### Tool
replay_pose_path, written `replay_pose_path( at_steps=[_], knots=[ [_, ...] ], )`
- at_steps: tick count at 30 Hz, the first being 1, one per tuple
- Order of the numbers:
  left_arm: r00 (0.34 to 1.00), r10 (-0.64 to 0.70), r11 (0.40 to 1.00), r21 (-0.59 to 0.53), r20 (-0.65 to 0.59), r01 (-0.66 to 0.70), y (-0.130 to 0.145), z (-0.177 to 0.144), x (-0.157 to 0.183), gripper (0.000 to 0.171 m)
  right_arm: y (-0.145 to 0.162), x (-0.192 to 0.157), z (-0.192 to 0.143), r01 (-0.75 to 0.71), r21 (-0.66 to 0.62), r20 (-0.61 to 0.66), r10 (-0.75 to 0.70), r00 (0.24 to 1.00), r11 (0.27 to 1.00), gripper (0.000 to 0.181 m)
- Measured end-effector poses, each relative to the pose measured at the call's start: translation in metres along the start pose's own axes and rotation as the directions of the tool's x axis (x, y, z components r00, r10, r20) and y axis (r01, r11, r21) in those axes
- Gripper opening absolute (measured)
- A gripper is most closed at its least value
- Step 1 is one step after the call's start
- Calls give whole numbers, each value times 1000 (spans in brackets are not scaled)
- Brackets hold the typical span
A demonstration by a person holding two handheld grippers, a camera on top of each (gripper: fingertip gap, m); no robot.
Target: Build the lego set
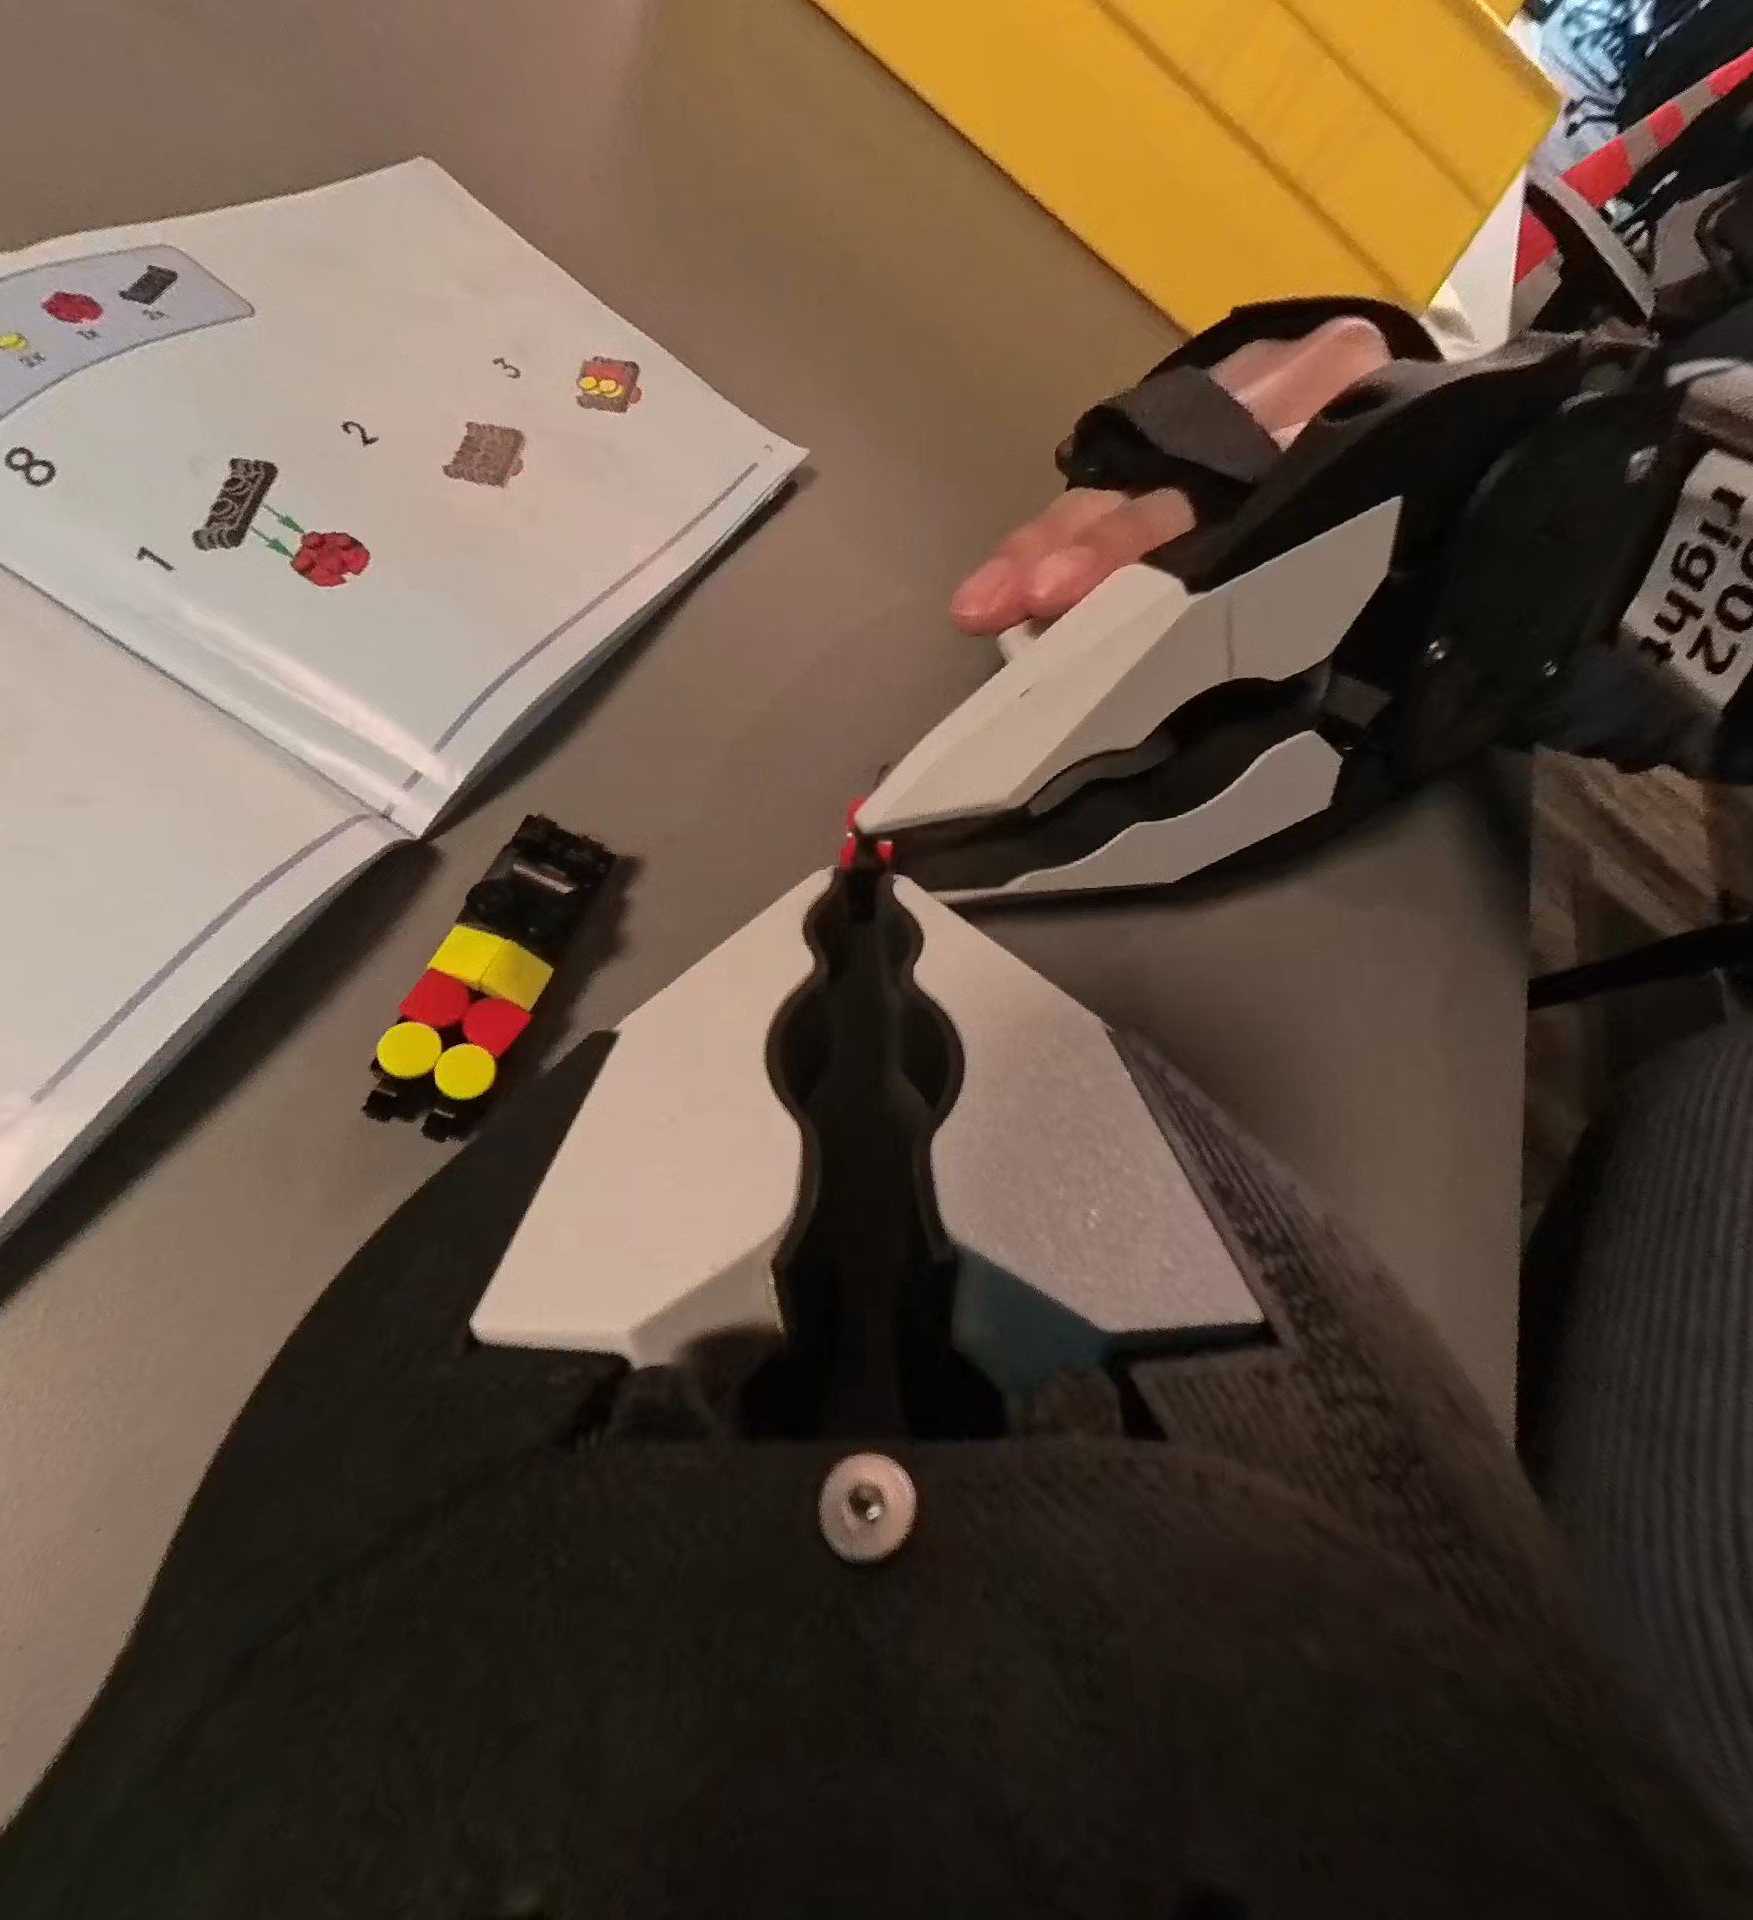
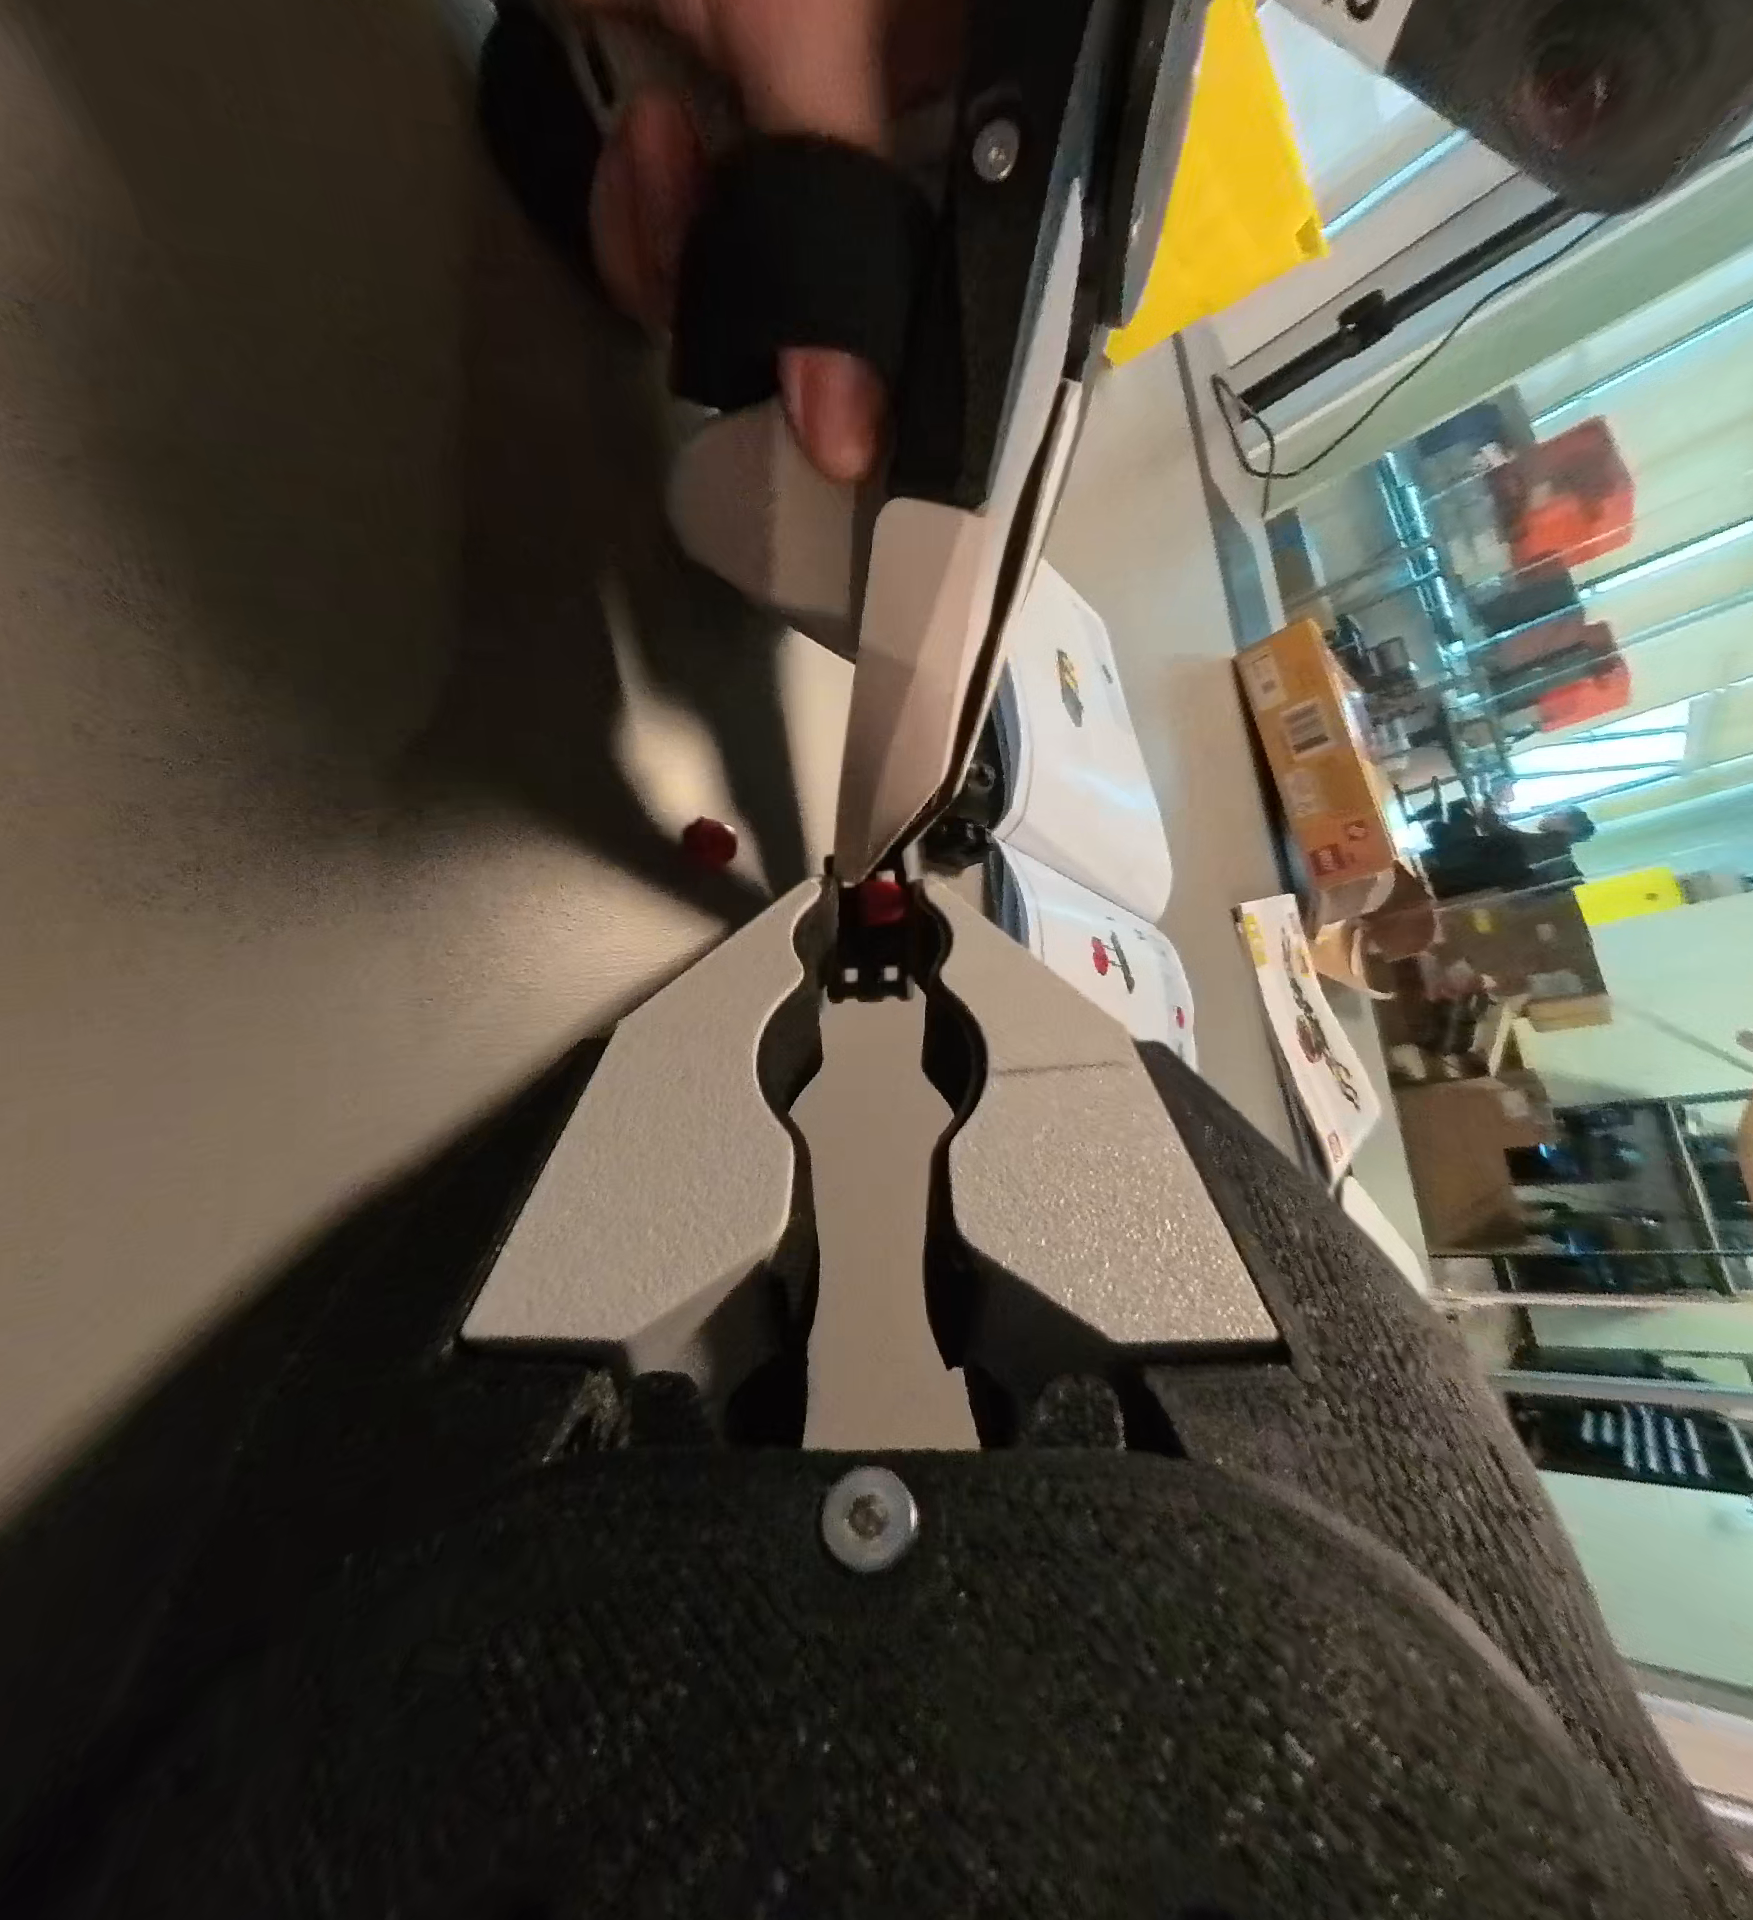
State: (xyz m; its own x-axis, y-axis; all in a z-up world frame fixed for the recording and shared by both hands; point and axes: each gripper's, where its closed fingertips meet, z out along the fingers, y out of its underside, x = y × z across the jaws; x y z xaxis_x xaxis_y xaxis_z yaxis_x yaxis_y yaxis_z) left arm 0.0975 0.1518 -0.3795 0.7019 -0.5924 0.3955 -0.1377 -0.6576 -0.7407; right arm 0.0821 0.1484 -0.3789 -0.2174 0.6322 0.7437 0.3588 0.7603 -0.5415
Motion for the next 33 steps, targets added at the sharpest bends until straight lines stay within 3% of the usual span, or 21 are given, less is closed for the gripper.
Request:
replay_pose_path(
  at_steps=[5, 8, 15, 20, 24, 26, 29, 33],
  knots=[
    [998, 63, 997, -34, 9, -63, 4, 3, 4, 3, 3, -3, -5, 13, -28, 34, -12, 999, 1000, 10],
    [1000, 5, 1000, -28, -4, -5, 4, 1, 1, 2, 4, -1, -5, 145, -37, -44, -146, 988, 989, 5],
    [998, -43, 999, 2, -45, 44, 0, -2, 1, 2, 0, 4, -6, 285, -51, -128, -290, 949, 957, 5],
    [978, -147, 988, 34, -146, 154, -5, -7, 5, 2, -5, 9, -8, 376, -50, -194, -378, 905, 925, 5],
    [986, -92, 992, 77, -141, 104, -10, -9, 8, 3, -7, 14, -11, 237, 16, -169, -231, 958, 971, 6],
    [995, 25, 992, 126, -96, -13, -16, -12, 13, 6, -8, 17, -15, 145, 71, -135, -134, 982, 987, 6],
    [981, 190, 976, 116, -39, -185, -14, -11, 18, 6, -8, 7, -15, 113, 110, -56, -107, 993, 987, 6],
    [977, 193, 979, 87, -89, -185, -10, -11, 21, 0, -11, -2, -17, 52, 158, 22, -56, 998, 986, 5]
  ],
)
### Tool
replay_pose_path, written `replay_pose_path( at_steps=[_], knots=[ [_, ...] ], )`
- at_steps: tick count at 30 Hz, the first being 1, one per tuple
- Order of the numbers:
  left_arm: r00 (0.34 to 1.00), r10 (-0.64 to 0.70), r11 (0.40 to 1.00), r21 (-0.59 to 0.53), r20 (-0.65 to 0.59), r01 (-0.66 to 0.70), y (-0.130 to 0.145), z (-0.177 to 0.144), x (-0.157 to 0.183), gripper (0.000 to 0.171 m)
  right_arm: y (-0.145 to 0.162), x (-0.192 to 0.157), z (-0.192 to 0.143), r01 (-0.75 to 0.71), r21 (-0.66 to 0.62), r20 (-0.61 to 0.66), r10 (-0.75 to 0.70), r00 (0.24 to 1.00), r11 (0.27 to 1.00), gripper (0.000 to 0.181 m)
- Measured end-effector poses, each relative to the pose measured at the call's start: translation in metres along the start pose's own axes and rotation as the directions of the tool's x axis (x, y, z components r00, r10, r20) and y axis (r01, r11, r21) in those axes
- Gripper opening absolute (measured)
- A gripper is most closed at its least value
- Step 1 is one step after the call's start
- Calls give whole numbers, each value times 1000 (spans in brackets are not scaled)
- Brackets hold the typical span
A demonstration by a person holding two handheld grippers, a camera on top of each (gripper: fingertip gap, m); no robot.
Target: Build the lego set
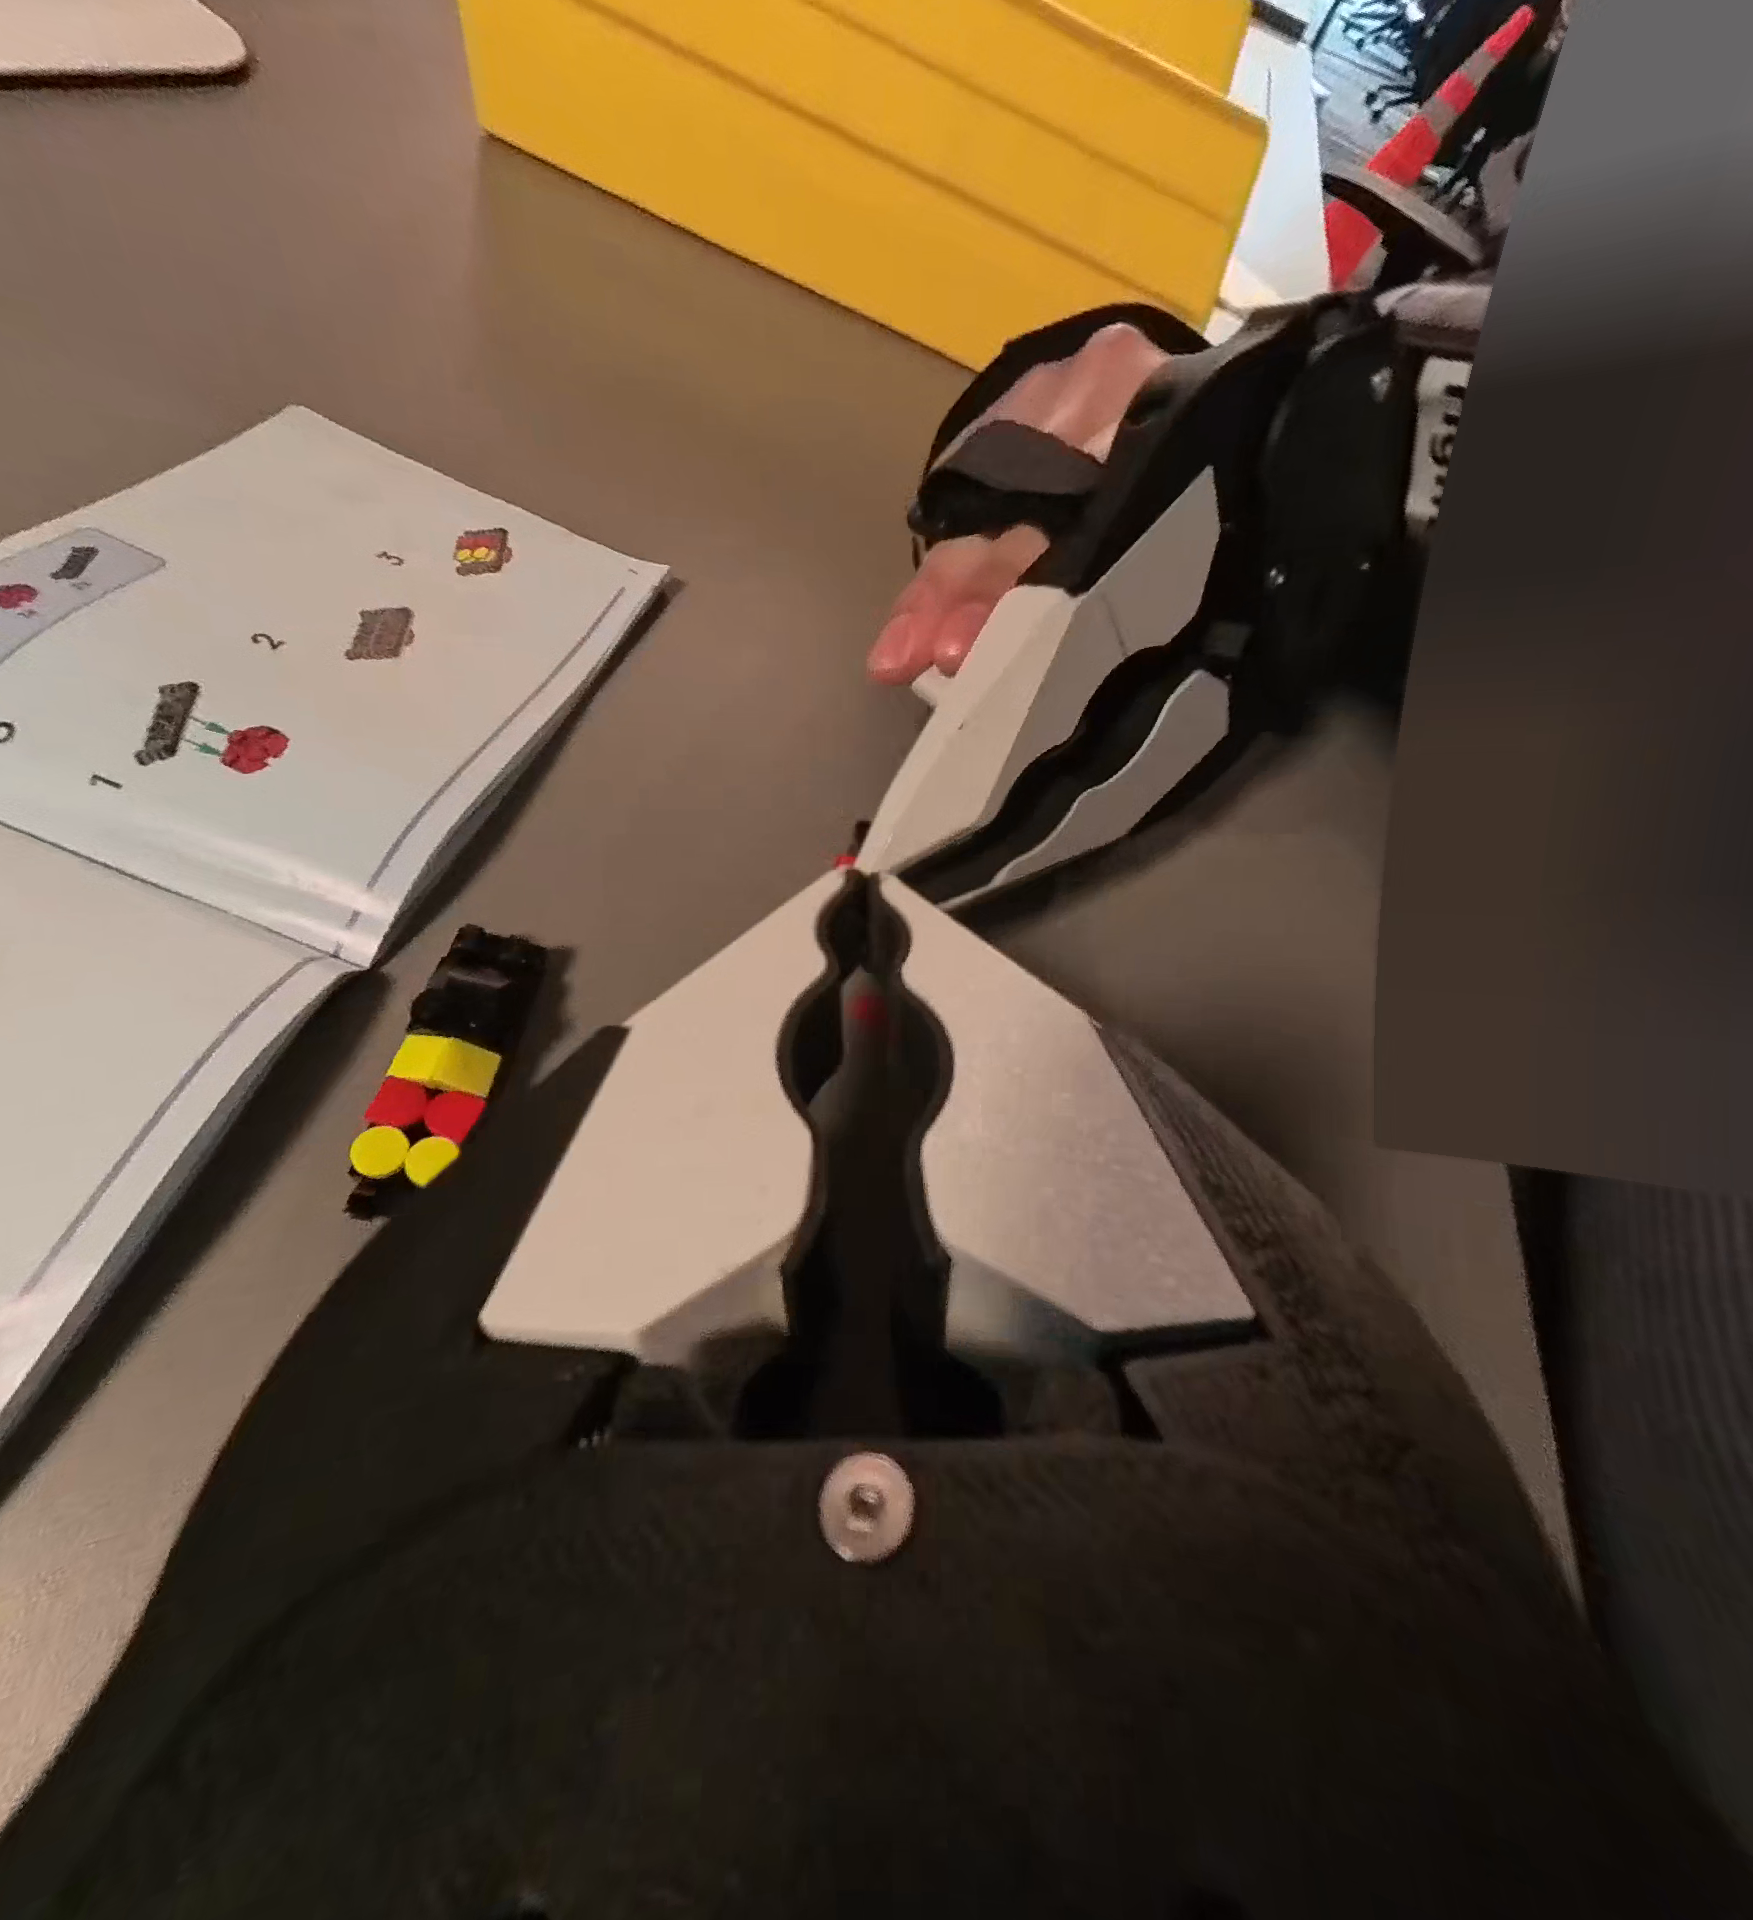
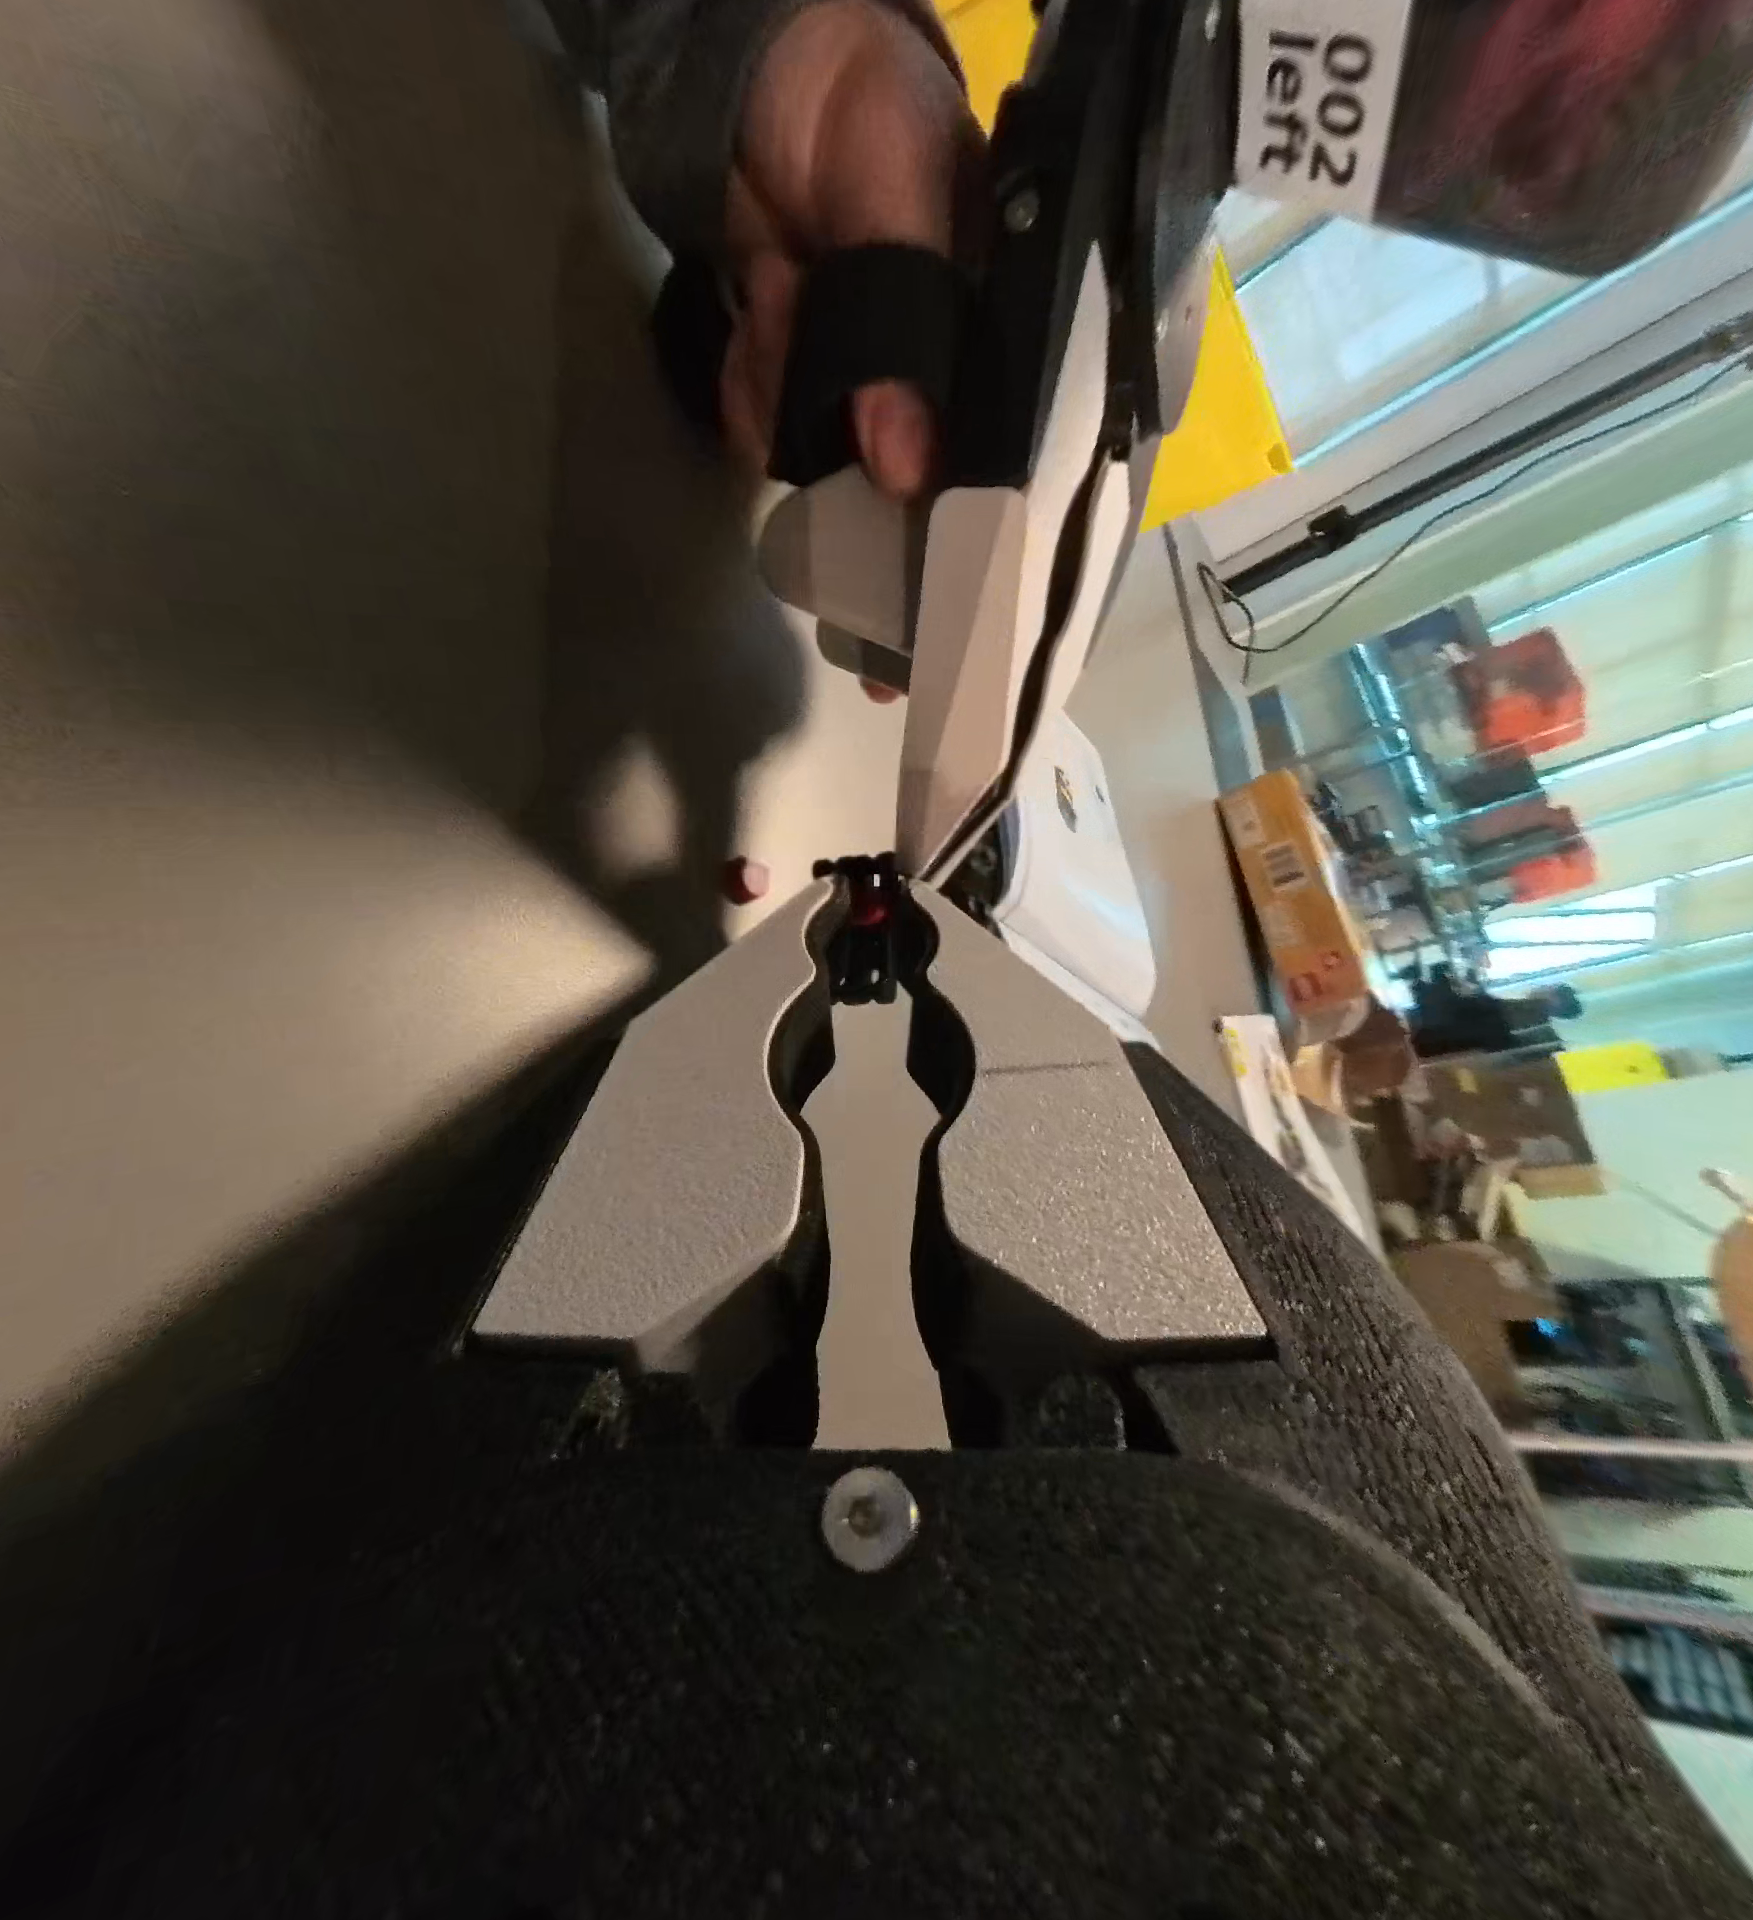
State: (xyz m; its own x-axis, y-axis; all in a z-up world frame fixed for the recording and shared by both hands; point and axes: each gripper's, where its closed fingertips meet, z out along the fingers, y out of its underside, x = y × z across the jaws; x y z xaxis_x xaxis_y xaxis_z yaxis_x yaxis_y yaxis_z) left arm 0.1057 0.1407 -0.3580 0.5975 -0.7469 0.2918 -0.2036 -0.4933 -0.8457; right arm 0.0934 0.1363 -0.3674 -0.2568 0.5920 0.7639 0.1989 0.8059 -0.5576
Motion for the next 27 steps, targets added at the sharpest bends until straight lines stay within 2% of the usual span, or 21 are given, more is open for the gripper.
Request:
replay_pose_path(
  at_steps=[3, 5, 6, 8, 10, 13, 18, 26, 27],
  knots=[
    [999, -20, 1000, 0, -36, 20, 0, -3, 0, 0, 0, 2, -1, -49, 16, 13, 49, 999, 999, 5],
    [997, -29, 1000, -8, -72, 28, 1, -5, 4, 23, 0, 2, -2, -71, 16, 18, 70, 997, 997, 5],
    [997, -41, 999, -10, -72, 41, 2, -4, 3, 23, 0, 2, -1, -71, 13, 18, 71, 997, 997, 5],
    [997, -51, 998, -31, -58, 50, 5, -2, 1, 18, 1, 0, 0, -67, 7, 26, 67, 997, 998, 6],
    [998, -51, 998, -49, -45, 49, 7, 0, 0, 4, 2, -2, 1, -64, -4, 32, 64, 997, 998, 6],
    [997, -77, 993, -93, -32, 74, 14, 3, -1, 3, 4, -8, 2, -40, -26, 56, 42, 998, 999, 5],
    [966, -250, 963, -122, -66, 240, 18, 6, -7, 3, 6, -10, 3, 23, -49, 33, -22, 999, 999, 3],
    [960, -273, 957, -122, -63, 264, 19, 6, -9, 3, 3, -12, 0, 222, -60, -32, -224, 974, 973, 3],
    [960, -280, 953, -127, -23, 275, 21, 6, -14, 3, -3, -13, -2, 246, -33, -49, -247, 968, 969, 0]
  ],
)
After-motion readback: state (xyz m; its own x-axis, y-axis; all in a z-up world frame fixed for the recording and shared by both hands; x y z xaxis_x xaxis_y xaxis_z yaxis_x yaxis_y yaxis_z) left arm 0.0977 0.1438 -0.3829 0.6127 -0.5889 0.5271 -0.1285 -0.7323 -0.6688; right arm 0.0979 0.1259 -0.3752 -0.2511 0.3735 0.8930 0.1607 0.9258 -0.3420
